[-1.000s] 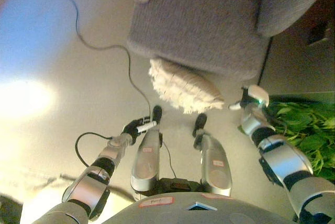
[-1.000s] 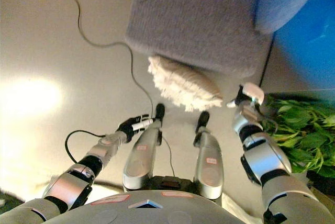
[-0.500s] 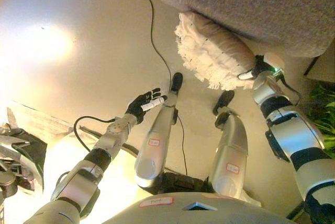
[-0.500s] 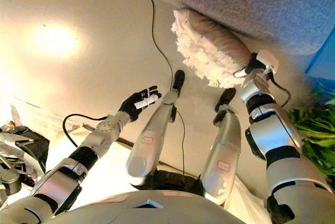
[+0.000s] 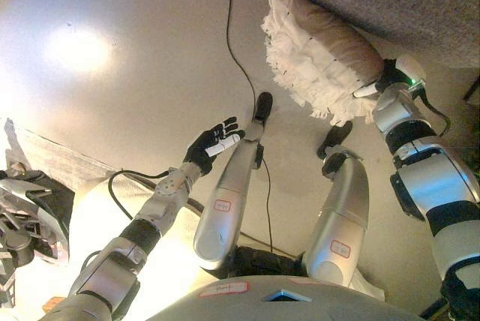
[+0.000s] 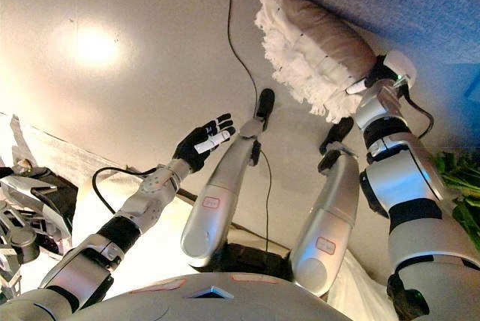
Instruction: Pick up the pillow and put it on the sofa.
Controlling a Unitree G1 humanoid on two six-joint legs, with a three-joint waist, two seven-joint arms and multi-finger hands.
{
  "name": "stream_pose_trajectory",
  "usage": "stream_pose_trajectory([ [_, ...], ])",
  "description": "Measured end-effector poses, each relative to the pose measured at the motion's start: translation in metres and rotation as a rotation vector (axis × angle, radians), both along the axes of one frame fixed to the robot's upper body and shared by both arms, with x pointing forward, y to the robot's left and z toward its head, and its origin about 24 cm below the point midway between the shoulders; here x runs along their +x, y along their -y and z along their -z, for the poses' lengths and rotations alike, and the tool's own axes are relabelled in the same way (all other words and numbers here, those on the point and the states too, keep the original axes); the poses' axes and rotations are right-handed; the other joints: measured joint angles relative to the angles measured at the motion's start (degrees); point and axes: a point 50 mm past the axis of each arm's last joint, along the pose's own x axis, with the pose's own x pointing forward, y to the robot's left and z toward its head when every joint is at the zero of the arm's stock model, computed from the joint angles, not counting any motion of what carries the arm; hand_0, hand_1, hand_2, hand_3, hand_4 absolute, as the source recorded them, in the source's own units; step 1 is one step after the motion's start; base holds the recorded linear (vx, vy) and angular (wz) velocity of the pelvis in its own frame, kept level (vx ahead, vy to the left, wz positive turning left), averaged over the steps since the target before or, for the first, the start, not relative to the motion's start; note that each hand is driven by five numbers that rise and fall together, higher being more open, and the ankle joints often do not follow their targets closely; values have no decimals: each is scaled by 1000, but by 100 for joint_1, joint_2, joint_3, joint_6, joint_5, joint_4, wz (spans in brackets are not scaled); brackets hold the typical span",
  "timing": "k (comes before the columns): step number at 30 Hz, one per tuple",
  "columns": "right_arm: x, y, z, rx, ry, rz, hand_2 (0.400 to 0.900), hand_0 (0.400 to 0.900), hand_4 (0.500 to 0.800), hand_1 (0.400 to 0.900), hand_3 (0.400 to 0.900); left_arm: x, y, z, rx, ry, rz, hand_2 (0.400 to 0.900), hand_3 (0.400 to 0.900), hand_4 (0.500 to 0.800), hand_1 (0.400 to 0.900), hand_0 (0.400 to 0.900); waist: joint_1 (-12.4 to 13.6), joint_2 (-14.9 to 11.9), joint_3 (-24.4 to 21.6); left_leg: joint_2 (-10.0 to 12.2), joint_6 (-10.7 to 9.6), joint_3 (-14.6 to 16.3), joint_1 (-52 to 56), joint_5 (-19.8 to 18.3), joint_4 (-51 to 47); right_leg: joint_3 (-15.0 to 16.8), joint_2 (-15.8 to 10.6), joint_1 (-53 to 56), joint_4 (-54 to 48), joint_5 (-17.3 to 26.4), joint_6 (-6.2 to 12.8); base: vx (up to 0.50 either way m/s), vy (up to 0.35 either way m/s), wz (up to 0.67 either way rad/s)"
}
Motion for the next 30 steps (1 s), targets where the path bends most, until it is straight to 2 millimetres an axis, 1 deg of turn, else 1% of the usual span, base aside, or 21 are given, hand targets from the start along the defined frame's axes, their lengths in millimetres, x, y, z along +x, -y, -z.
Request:
stream_pose_trajectory([
  [4,5,4,-21,-27,23,19,900,900,800,900,900,-2,0,-9,-36,52,-2,900,900,800,900,900,72,104,-1,-24,-4,1,-372,-48,295,66,-39,-367,295,-27,-23,-28,26,8],
  [5,5,7,-25,-32,23,32,900,900,800,900,900,-3,1,-11,-55,58,-5,900,900,800,900,900,154,121,-13,-31,-9,14,-487,-51,382,102,-49,-490,388,-33,-32,-24,21,7],
  [10,7,11,-35,-13,8,56,900,900,800,900,900,-9,3,-12,-86,70,-5,900,900,800,900,900,298,122,-14,-46,-27,28,-790,-73,651,186,-76,-805,646,-56,-59,-12,1,3],
  [11,8,10,-39,-14,9,62,688,688,673,688,688,-12,2,-12,-87,68,-1,900,900,800,900,900,302,123,-14,-40,-28,21,-888,-73,728,191,-74,-894,735,-56,-59,0,0,0],
  [12,8,10,-42,-8,11,62,422,422,513,422,422,-13,1,-11,-86,67,-2,900,900,800,900,900,304,123,-15,-62,-35,5,-957,-77,763,208,-92,-960,743,-58,-60,0,0,0],
  [13,9,10,-44,-3,11,57,422,422,513,422,422,-14,0,-10,-85,65,-4,900,900,800,900,900,301,123,-15,-69,-49,-10,-999,-86,835,196,-95,-991,733,-58,-60,0,0,0],
  [14,11,10,-48,6,10,43,400,400,500,400,400,-19,-1,-6,-84,49,-7,900,900,800,900,900,307,126,-17,-90,-13,-12,-1136,-246,1241,179,-119,-1072,788,-58,-60,0,0,0],
  [15,12,8,-48,7,7,25,400,400,500,400,400,-23,-2,-3,-84,35,-11,900,900,800,900,900,329,131,-20,-63,4,-33,-1226,-361,1354,182,-98,-1146,999,-99,-14,0,0,0],
  [16,11,10,-48,8,2,23,400,400,500,400,400,-23,-2,-3,-84,34,-10,900,900,800,900,900,341,140,-26,-44,18,11,-1271,-371,1413,278,-69,-1204,1337,-299,70,-25,14,-7],
  [17,9,18,-54,6,7,38,400,400,500,400,400,-22,-5,-9,-93,64,-18,900,900,800,900,900,343,145,-30,-64,16,74,-1405,-370,1461,353,-1,-1181,2303,-980,-109,-33,15,-5],
  [18,9,22,-62,1,24,46,400,400,500,400,400,-21,-7,-13,-100,85,-25,900,900,800,900,900,341,166,-44,-91,-11,114,-1523,-373,1534,343,-4,-1159,2176,-1397,-150,-32,4,-5],
  [19,9,24,-66,-1,34,43,400,400,500,400,400,-22,-9,-14,-96,87,-26,900,900,800,900,900,346,182,-55,-109,38,113,-1599,-540,1816,295,-46,-1211,2218,-1382,-169,-33,-1,-4],
  [20,9,25,-67,6,42,32,400,400,500,400,400,-25,-14,-11,-84,75,-26,900,900,800,900,900,352,185,-57,-122,35,113,-1657,-709,2127,294,-81,-1275,2350,-1383,-170,-28,-9,-4],
  [25,11,20,-61,46,40,11,400,400,500,400,400,-30,-17,-9,-79,65,-18,900,900,800,900,900,362,186,-57,-104,38,97,-1701,-722,2214,331,-84,-1322,2416,-1381,-170,-11,-23,-3],
  [27,9,20,-54,58,19,5,400,400,500,400,400,-30,-15,-11,-87,74,-6,900,900,800,900,900,475,186,-58,-91,38,101,-1699,-722,2214,321,-86,-1324,2415,-1381,-172,-13,-29,-5],
  [30,10,18,-53,62,22,-13,400,400,500,400,400,-33,-16,-10,-90,71,-5,900,900,800,900,900,479,186,-58,-91,46,108,-1698,-728,2217,320,-84,-1313,2409,-1380,-173,-7,-34,-5],
])
